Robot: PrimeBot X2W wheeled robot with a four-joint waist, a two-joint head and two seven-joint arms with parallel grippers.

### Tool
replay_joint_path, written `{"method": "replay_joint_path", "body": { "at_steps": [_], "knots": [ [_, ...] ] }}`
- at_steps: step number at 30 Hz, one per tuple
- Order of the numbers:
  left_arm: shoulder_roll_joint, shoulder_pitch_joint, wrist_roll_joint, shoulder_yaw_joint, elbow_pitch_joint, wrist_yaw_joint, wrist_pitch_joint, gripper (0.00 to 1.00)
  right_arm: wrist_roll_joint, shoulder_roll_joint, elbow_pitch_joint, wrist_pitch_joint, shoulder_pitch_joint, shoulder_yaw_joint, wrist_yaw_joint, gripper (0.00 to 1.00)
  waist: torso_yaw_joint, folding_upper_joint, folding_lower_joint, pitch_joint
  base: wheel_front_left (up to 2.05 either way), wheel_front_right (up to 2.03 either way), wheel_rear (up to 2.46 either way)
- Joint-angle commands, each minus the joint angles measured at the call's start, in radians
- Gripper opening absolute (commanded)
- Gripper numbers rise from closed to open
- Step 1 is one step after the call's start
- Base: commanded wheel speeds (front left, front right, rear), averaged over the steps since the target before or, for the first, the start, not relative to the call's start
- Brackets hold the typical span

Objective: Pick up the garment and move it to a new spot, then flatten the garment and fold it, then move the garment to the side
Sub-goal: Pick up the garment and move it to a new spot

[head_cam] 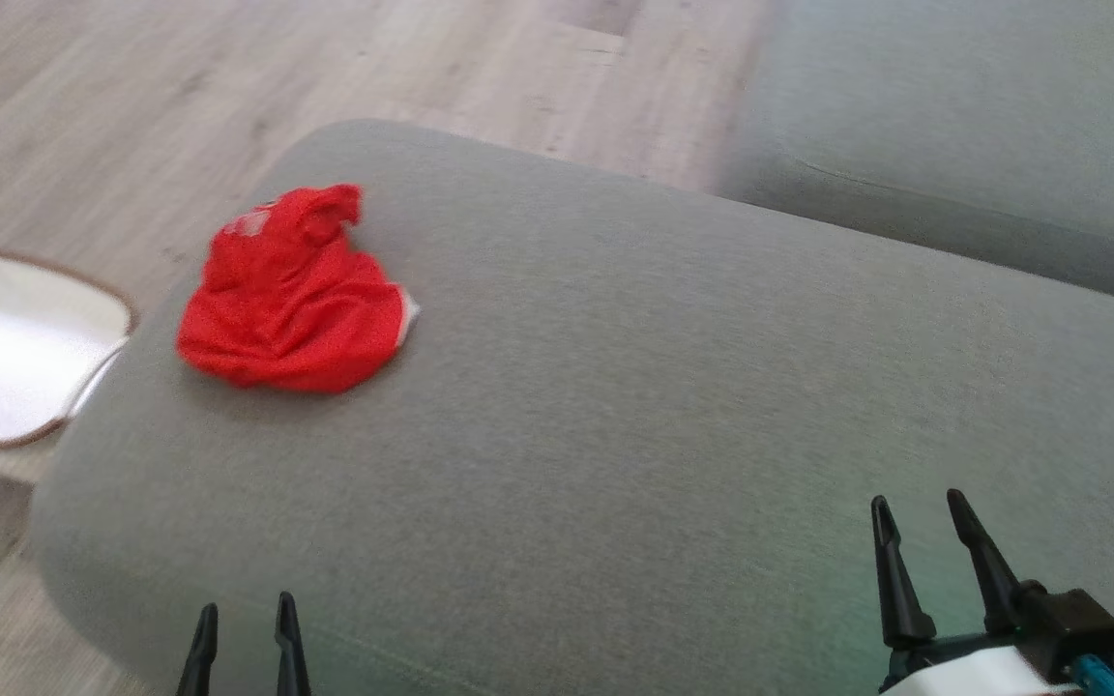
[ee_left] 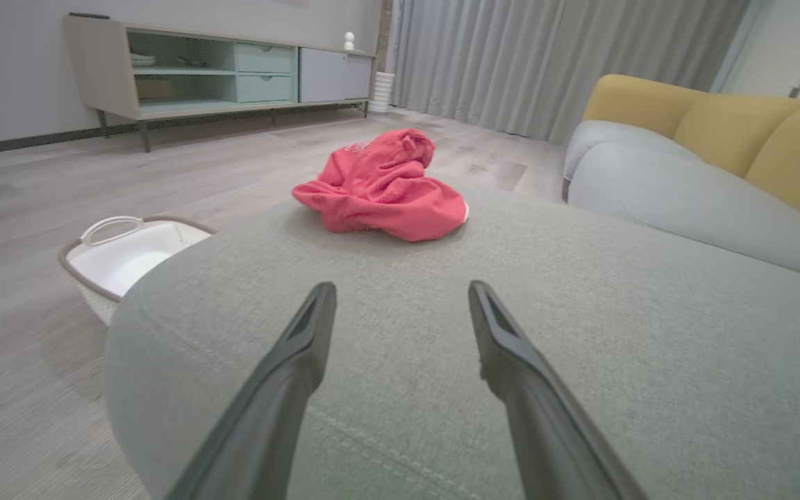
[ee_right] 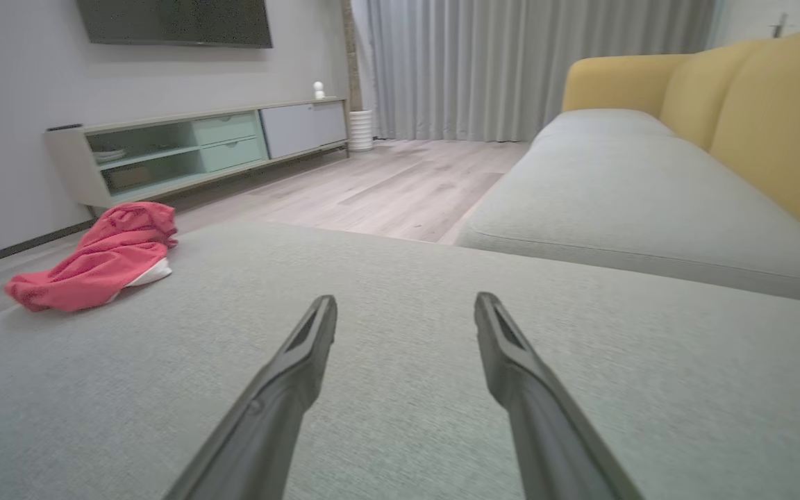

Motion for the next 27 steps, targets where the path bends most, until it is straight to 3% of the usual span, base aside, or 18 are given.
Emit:
{"method": "replay_joint_path", "body": {
  "at_steps": [1,6,13,18,23,27],
  "knots": [
    [-0.005,-0.031,-0.002,0.029,-0.037,0.001,-0.010,1.00,0.007,-0.010,-0.027,-0.012,-0.042,0.026,0.007,1.00,0.063,0.0000,0.0000,-0.003,0.00,0.00,0.00],
    [-0.005,-0.048,-0.008,0.034,-0.051,-0.012,-0.010,1.00,0.002,-0.010,-0.018,-0.012,-0.043,0.046,0.007,1.00,0.051,0.0000,0.0000,0.019,0.00,0.00,0.00],
    [0.017,-0.165,-0.020,0.039,-0.005,-0.077,-0.010,1.00,-0.047,-0.010,-0.027,-0.012,-0.081,0.040,0.007,1.00,-0.024,0.0000,0.0000,0.136,0.00,0.00,0.00],
    [0.083,-0.364,-0.083,0.077,0.046,-0.107,0.002,1.00,-0.107,-0.012,-0.056,0.001,-0.138,0.020,0.007,1.00,-0.083,0.0000,0.0000,0.283,0.00,0.00,0.00],
    [0.141,-0.588,-0.169,0.143,0.134,-0.111,0.082,1.00,-0.139,-0.034,-0.111,0.027,-0.193,-0.008,0.007,1.00,-0.116,0.0000,0.0000,0.426,0.00,0.00,0.00],
    [0.193,-0.753,-0.183,0.175,0.276,-0.077,0.159,1.00,-0.154,-0.056,-0.146,0.046,-0.217,-0.013,0.007,1.00,-0.127,0.0000,0.0000,0.492,0.00,0.00,0.00]
  ]
}}
